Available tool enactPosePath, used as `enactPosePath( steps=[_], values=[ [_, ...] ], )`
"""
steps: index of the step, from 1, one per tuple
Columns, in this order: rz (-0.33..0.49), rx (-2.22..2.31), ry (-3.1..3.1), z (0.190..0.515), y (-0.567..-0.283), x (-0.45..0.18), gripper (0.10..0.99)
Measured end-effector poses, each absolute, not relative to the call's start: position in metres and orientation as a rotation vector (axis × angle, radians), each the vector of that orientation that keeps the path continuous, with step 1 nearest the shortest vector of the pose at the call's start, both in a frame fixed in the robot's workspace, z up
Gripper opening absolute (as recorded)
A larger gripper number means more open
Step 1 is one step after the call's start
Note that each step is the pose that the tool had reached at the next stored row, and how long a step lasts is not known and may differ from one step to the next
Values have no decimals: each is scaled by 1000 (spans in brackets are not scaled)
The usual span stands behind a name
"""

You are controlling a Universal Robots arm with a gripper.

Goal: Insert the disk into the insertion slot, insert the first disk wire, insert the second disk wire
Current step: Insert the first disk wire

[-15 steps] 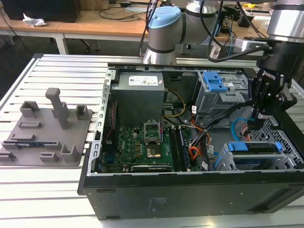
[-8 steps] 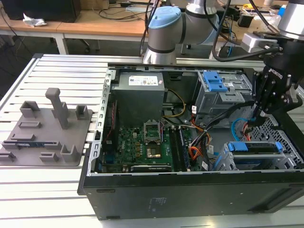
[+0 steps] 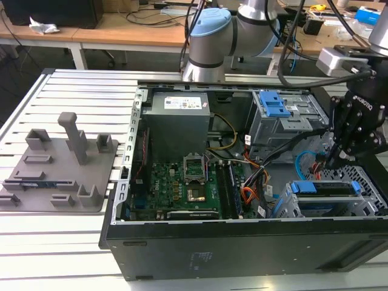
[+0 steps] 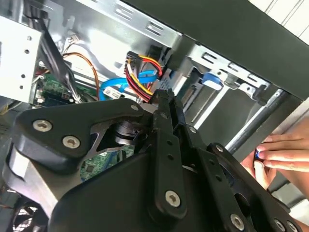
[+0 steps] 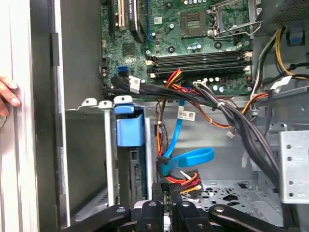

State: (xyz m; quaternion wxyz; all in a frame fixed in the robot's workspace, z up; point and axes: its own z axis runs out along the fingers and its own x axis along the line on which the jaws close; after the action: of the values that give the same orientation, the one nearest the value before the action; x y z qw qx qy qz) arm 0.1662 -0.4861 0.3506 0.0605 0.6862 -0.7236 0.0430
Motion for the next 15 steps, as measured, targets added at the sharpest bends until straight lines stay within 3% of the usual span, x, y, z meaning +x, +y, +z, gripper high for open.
enactPosePath(
  steps=[7, 15],
  values=[
    [17, 2129, -2242, 351, -506, 167, 169],
    [0, 2137, -2249, 351, -508, 167, 169]
  ],
)
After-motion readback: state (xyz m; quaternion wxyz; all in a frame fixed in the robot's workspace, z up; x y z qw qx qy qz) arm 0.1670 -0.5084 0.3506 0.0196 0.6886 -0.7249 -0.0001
